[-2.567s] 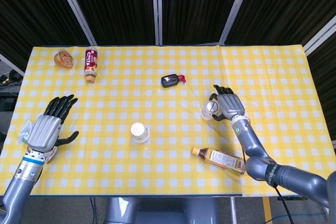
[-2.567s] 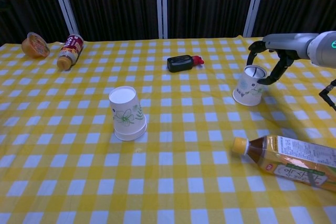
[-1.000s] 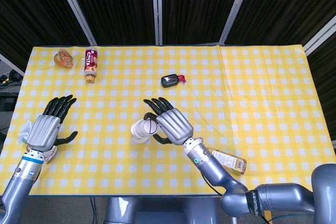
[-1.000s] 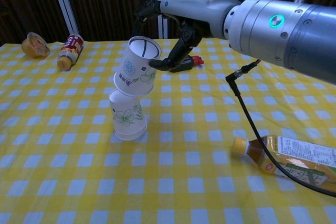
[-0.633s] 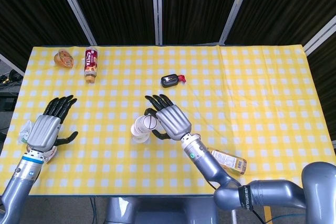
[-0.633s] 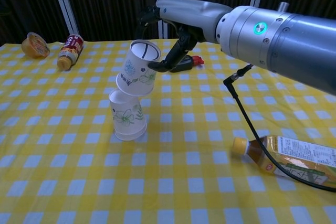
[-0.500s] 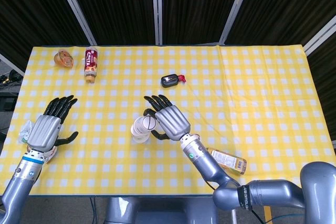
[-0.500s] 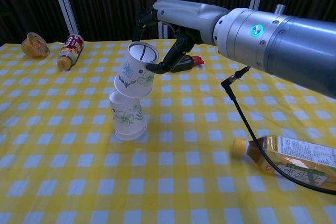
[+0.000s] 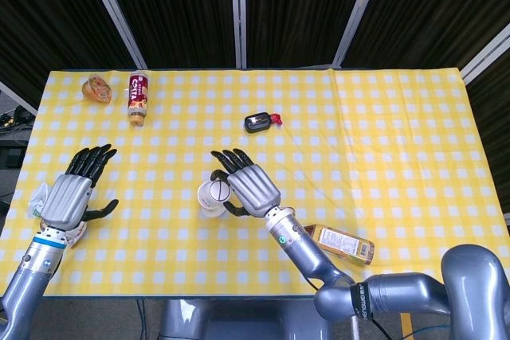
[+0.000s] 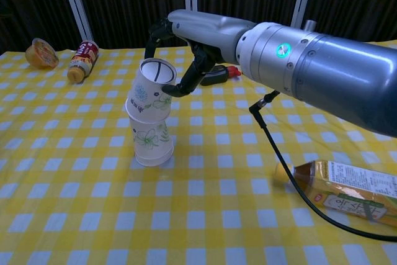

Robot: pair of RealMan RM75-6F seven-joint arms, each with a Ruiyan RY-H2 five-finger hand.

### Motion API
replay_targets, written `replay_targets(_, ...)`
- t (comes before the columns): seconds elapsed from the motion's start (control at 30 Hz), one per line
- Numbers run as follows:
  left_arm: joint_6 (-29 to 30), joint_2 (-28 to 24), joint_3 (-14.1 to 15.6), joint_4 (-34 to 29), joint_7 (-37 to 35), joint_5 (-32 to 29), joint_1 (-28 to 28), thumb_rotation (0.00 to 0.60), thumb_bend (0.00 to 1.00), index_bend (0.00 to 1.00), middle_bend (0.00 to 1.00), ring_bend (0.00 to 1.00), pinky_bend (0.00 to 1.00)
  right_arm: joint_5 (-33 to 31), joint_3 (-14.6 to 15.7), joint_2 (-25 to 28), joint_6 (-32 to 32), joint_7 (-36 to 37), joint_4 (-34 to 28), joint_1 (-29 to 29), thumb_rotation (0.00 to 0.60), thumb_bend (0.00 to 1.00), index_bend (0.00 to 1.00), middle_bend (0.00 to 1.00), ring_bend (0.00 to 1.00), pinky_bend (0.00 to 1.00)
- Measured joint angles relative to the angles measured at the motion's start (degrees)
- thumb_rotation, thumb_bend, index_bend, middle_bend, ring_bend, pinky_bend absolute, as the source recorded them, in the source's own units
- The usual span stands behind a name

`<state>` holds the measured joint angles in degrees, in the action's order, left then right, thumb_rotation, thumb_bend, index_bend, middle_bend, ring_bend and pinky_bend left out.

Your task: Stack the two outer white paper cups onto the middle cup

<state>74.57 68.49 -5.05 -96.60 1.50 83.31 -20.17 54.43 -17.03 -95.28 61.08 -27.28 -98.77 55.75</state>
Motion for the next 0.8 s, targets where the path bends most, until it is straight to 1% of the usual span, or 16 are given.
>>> replay_targets(0.03,0.01,-0.02,0.03,0.04,-0.06,0.06,0.02,0.6,0.28,0.0,0.0,0.0,0.0,0.15,-0.01,-0.36,0.07,-0.06,0.46,0.13,0.6,0.16,0.26,0.0,0.0,0.0)
replay_targets(0.1,-0.03,-0.06,-0.01,0.08,-0.17,0.0,0.02,0.6,0.28,0.0,0.0,0.0,0.0,0.42,0.04,-0.83,0.25,-0.23,1.18,0.28,0.6,0.14,0.19,0.0,0.0,0.0)
replay_targets(0.2,-0.27,-0.13,-0.1,0.18,-0.36,-0.25,-0.03,0.6,0.28,0.0,0.0,0.0,0.0,0.59,0.15,-0.87,0.52,-0.52,1.27,0.24,0.6,0.11,0.15,0.0,0.0,0.0)
replay_targets(0.33,-0.7,-0.07,-0.08,0.27,-0.16,-0.49,-0.13,0.6,0.28,0.0,0.0,0.0,0.0,0.95,0.1,0.09,1.48,-0.82,0.35,-0.26,0.6,0.1,0.14,0.0,0.0,0.0)
replay_targets(0.6,-0.83,-0.05,-0.15,0.31,0.26,-0.9,-0.11,0.6,0.28,0.0,0.0,0.0,0.0,1.2,0.48,2.56,2.98,-1.46,-1.76,-1.76,0.6,0.1,0.14,0.0,0.0,0.0)
replay_targets(0.8,-0.68,0.34,-0.51,0.53,0.89,-1.75,0.0,0.6,0.28,0.0,0.0,0.0,0.0,2.42,1.44,6.09,5.43,-0.04,-2.73,-4.99,0.6,0.09,0.14,0.0,0.0,0.0)
